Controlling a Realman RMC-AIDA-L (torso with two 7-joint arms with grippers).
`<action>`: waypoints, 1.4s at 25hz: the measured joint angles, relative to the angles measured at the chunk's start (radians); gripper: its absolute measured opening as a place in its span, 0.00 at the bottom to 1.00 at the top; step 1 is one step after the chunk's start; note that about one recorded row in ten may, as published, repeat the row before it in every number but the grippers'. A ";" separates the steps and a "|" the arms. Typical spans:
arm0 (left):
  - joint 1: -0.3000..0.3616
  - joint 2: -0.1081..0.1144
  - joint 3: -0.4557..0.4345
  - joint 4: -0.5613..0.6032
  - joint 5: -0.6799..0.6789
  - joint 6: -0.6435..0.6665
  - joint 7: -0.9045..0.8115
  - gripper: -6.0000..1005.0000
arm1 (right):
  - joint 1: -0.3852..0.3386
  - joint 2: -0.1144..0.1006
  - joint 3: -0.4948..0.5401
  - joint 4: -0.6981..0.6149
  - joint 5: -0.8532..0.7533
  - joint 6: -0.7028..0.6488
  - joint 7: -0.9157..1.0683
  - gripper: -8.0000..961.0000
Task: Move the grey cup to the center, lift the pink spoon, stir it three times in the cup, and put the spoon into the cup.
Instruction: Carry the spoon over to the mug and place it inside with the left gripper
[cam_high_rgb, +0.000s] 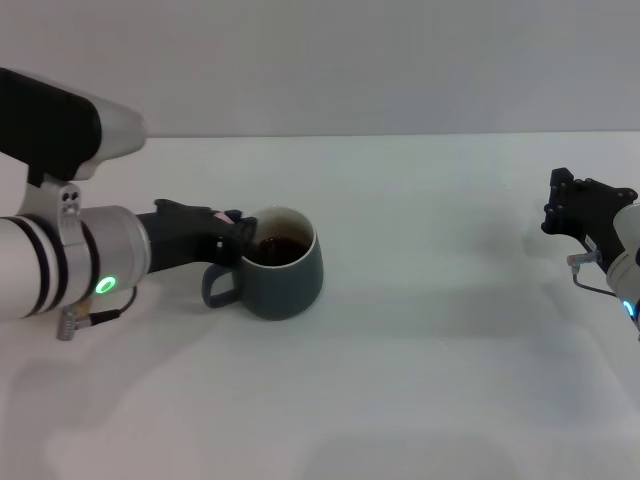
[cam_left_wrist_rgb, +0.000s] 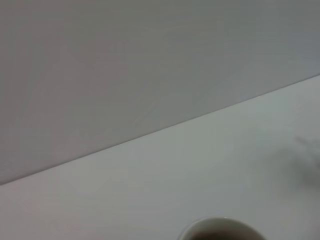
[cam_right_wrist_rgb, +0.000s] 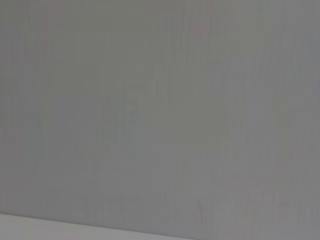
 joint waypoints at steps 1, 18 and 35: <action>0.000 0.000 0.000 0.000 0.000 0.000 0.000 0.15 | 0.000 0.000 0.000 0.000 0.000 0.000 0.000 0.01; -0.054 0.001 0.051 0.069 -0.049 0.057 0.011 0.18 | -0.007 -0.002 0.000 0.000 0.000 0.000 0.000 0.01; -0.041 0.001 0.029 0.097 -0.040 0.067 0.014 0.23 | -0.007 -0.002 0.000 0.000 0.000 0.000 0.000 0.01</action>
